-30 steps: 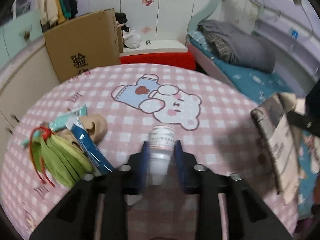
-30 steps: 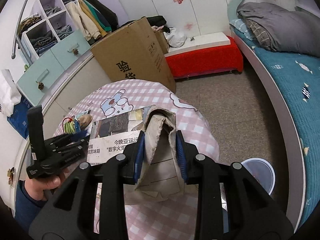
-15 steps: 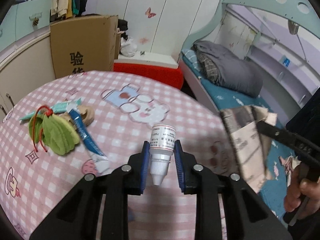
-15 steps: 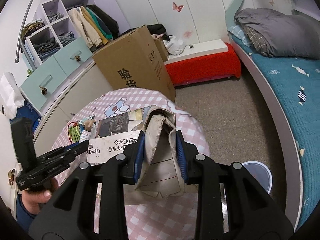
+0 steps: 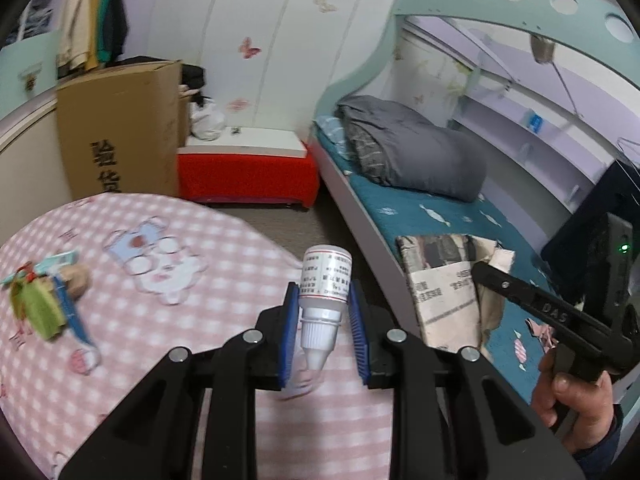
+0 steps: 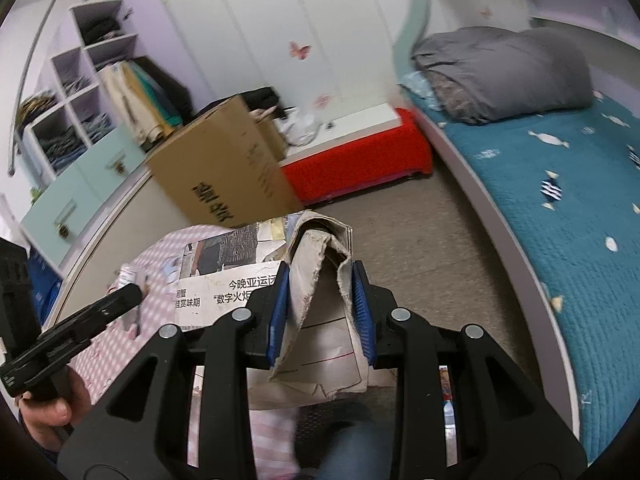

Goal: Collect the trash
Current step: 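Carry the bottle and the newspaper package over the bin, then open the right tool over the bin while the left releases the bottle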

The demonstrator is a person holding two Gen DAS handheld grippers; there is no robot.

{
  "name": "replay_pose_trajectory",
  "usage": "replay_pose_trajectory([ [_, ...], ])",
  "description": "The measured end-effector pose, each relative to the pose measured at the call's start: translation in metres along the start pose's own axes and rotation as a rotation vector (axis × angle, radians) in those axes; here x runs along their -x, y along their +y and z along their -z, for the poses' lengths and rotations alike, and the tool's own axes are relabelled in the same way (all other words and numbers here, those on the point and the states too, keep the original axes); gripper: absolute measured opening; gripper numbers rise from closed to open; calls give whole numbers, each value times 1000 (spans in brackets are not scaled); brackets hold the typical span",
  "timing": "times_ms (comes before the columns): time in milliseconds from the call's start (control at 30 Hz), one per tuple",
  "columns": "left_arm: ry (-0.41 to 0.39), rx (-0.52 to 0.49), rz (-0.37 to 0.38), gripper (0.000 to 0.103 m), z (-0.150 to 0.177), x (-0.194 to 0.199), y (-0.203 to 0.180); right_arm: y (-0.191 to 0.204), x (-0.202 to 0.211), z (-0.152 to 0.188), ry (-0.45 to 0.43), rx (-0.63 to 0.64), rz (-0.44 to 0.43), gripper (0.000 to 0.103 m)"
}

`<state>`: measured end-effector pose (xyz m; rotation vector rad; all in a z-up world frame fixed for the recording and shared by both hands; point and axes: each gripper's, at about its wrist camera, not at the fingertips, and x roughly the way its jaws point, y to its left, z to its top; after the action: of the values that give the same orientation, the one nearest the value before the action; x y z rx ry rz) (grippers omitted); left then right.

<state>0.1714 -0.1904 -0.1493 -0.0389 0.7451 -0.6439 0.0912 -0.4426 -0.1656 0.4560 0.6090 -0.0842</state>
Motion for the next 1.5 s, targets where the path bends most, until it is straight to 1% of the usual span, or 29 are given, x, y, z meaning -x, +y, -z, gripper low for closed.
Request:
replay_pose_trajectory([
  [133,23,-38,45,24,-2,-21,-40,-41,6,0,-6,-56,60,30],
  [300,68,-81,92,24,6,-51,-81,-98,7,9,12,-132,142,30],
  [400,130,-101,119,24,16,-83,-104,-135,-2,18,44,-195,188,30],
  [500,189,-113,135,24,25,-114,-121,-164,-15,29,85,-235,232,30],
  [667,298,-110,143,24,45,-167,-136,-203,-41,51,163,-279,285,30],
  [767,365,-121,132,24,59,-196,-141,-219,-60,65,216,-305,316,30],
  [933,462,-131,122,24,76,-231,-144,-236,-89,86,286,-322,343,31],
  [1167,537,-172,125,24,94,-264,-156,-245,-122,104,363,-328,359,33],
  [1233,556,-173,119,24,97,-272,-156,-247,-127,106,375,-334,355,35],
  [1300,576,-171,112,24,100,-278,-153,-248,-133,108,386,-338,341,45],
  [1333,587,-169,109,25,100,-280,-153,-250,-135,108,388,-348,330,48],
  [1367,608,-166,103,25,102,-285,-152,-250,-136,108,387,-359,317,52],
  [1400,616,-167,99,36,103,-286,-152,-253,-137,109,386,-378,296,59],
  [1433,619,-169,96,54,105,-287,-152,-255,-137,109,382,-394,282,62],
  [1467,616,-171,84,64,105,-288,-152,-255,-137,108,379,-404,279,68],
  [1500,610,-171,73,79,105,-287,-152,-257,-135,108,375,-415,274,70],
])
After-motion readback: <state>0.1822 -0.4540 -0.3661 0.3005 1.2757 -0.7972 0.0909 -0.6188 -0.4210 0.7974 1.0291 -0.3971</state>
